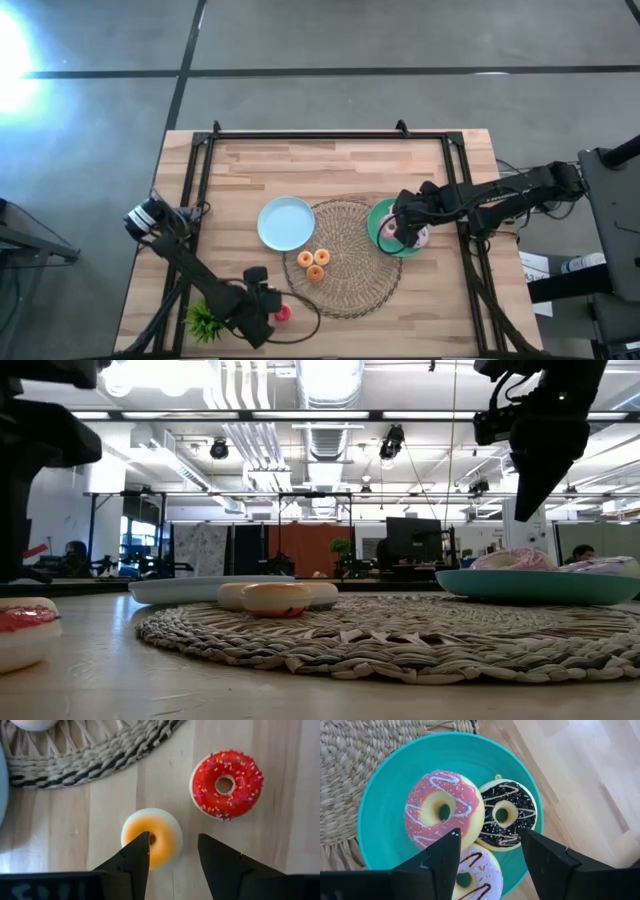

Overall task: Pick & Place donuts
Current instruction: Put the small white donut on the blue plate

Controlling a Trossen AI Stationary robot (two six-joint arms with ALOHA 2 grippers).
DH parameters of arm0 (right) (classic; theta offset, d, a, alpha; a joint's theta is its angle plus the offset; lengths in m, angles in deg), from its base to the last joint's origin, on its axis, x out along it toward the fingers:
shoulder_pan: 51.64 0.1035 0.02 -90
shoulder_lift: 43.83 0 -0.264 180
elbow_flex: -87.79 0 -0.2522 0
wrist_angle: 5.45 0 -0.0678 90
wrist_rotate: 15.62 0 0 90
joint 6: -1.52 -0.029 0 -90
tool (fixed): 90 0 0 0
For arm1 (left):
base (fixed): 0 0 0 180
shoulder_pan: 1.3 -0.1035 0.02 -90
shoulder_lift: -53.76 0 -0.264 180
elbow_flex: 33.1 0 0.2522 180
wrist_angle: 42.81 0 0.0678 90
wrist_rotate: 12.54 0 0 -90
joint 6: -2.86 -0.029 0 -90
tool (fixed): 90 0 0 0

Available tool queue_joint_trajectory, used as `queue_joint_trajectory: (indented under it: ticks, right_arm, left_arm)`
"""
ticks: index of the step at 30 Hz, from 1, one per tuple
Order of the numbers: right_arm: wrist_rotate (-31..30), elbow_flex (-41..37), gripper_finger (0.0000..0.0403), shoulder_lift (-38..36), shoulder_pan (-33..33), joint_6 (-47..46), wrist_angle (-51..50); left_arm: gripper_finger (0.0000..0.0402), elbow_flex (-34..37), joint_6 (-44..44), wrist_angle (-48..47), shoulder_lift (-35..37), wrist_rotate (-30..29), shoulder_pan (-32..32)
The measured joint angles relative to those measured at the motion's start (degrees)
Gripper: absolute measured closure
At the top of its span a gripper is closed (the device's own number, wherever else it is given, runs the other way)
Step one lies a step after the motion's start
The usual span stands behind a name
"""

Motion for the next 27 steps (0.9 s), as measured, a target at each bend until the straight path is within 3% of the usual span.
queue_joint_trajectory:
  ticks: [7,15,17,23,27]
  right_arm:
    - [0.0,0.0,0.0202,0.0,0.0,-0.2,0.2]
    - [0.2,0.1,0.0202,-0.1,0.0,-0.1,0.9]
    - [0.4,0.3,0.0202,-0.6,0.0,1.3,3.0]
    - [11.4,0.3,0.0202,-1.9,0.1,19.5,20.6]
    - [17.8,0.3,0.0202,-1.0,0.1,34.5,35.8]
  left_arm:
    - [0.0278,0.2,0.5,0.3,-3.4,1.1,-0.4]
    - [0.0386,0.8,5.7,-0.2,-3.3,2.1,-1.2]
    - [0.0395,1.0,7.6,-0.8,-2.1,2.8,-1.9]
    - [0.0400,1.0,7.0,0.8,8.1,5.9,-6.2]
    - [0.0401,3.2,5.0,11.4,17.6,12.2,-12.6]
